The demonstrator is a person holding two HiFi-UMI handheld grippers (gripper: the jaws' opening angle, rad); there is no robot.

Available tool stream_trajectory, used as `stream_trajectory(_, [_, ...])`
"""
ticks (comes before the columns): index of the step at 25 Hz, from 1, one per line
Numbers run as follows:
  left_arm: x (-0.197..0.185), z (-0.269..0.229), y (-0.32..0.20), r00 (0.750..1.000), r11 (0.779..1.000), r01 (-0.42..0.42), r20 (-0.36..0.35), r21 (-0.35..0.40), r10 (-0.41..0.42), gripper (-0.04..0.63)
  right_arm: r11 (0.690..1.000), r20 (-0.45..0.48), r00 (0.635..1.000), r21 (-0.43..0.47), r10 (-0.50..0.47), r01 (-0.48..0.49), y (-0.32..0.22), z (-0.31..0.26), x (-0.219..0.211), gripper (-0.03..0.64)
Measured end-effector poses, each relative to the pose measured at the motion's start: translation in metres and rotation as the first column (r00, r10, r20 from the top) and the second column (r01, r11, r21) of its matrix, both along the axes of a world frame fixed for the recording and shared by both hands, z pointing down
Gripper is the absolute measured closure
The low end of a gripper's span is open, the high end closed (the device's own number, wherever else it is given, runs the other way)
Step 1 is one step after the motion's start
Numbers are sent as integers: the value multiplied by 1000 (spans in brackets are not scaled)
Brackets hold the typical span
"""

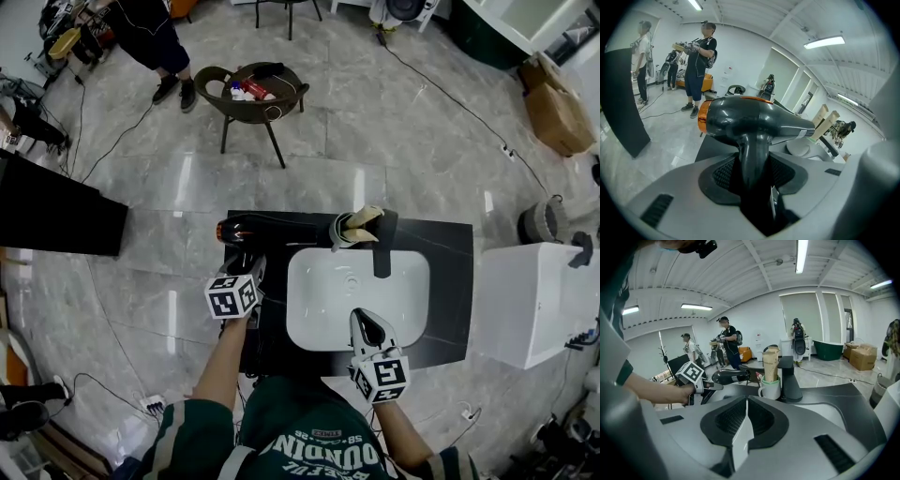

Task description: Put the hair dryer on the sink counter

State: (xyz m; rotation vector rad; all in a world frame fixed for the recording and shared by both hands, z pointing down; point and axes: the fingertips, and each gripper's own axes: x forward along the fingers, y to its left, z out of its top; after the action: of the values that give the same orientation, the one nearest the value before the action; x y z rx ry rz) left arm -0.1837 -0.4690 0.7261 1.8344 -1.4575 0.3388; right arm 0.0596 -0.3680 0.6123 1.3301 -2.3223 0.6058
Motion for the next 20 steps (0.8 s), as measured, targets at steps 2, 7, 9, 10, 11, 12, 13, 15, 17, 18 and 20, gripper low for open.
stream_trajectory(2, [1, 6, -2, 1000, 1000, 2, 1, -11, -2, 416, 1000, -1, 1000, -4, 4, -4, 0, 1, 2, 574])
stream_trajectory(7, [2, 16, -5, 1000, 1000, 7, 7, -27, -7, 416, 1000, -4, 1000, -8, 14, -14, -3, 2, 7, 573])
stream_trajectory(9, [3, 19, -5, 1000, 1000, 5, 13, -30, -4, 416, 1000, -5, 1000, -10, 18, -19, -3, 3, 9, 573])
stream_trajectory(10, [4, 20, -6, 1000, 999, 3, 15, -33, -2, 416, 1000, -5, 1000, -12, 20, -20, -3, 4, 10, 572])
stream_trajectory(11, [4, 22, -6, 1000, 999, 1, 17, -35, -1, 416, 1000, -6, 1000, -14, 22, -22, -3, 4, 10, 573])
stream_trajectory(12, [5, 23, -6, 1000, 999, 0, 19, -38, 1, 416, 1000, -6, 1000, -16, 23, -23, -2, 5, 11, 574])
stream_trajectory(13, [5, 24, -6, 1000, 999, 0, 21, -42, 1, 416, 1000, -6, 1000, -18, 24, -25, -2, 6, 11, 573])
stream_trajectory(15, [6, 28, -6, 1000, 998, 3, 25, -55, -1, 416, 999, -4, 1000, -23, 27, -27, -1, 8, 12, 572])
stream_trajectory(17, [6, 32, -7, 999, 997, 8, 32, -71, -6, 416, 999, -3, 1000, -28, 28, -28, 0, 10, 13, 574])
stream_trajectory(18, [6, 34, -7, 999, 997, 12, 36, -78, -9, 416, 999, -4, 1000, -31, 26, -26, 0, 11, 13, 574])
stream_trajectory(20, [4, 38, -7, 999, 996, 21, 44, -89, -17, 416, 999, -7, 1000, -35, 23, -23, 1, 13, 12, 574])
